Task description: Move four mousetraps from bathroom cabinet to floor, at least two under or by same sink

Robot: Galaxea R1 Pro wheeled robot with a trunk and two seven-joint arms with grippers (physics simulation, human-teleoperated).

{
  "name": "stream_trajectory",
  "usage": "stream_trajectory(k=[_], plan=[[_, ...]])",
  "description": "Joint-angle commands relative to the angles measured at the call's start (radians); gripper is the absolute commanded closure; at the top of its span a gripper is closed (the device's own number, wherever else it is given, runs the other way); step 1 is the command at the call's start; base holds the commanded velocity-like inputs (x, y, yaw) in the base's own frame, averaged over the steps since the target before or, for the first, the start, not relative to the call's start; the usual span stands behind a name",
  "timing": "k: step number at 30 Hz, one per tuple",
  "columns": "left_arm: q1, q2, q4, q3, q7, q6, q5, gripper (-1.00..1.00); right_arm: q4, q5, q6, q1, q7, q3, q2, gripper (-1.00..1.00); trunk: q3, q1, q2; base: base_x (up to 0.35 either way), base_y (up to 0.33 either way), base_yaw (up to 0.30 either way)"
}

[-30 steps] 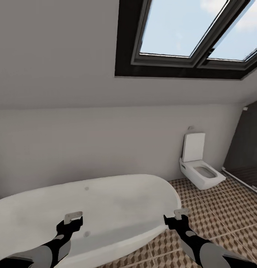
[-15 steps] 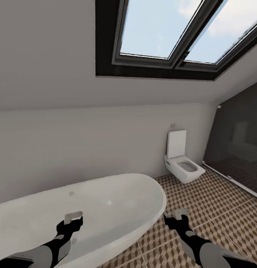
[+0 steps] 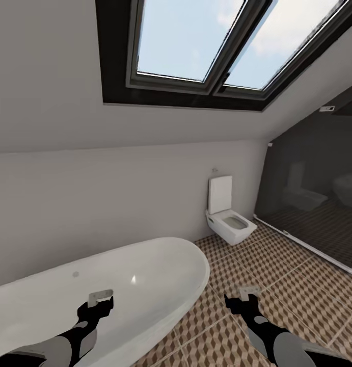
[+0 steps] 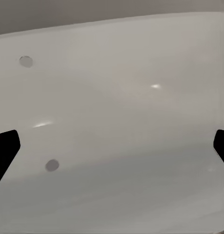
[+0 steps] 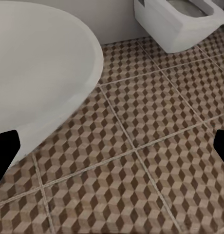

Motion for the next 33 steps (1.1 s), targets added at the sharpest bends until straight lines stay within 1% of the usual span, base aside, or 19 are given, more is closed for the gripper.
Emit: stream_trajectory(k=[1,33], plan=[[-0.001,0.000,0.004,-0.009,0.002,-0.006,0.006,-1.00,0.002,0.010,-0.003,-0.001,-0.004,-0.007,0.000,-1.00,0.000,0.000,-0.001,0.000,0.000,-0.275],[-0.001,0.000,0.004,-0.009,0.000,-0.005,0.006,-1.00,0.002,0.010,-0.003,0.000,-0.004,-0.007,0.000,-1.00,0.000,0.000,-0.001,0.000,0.000,-0.275]])
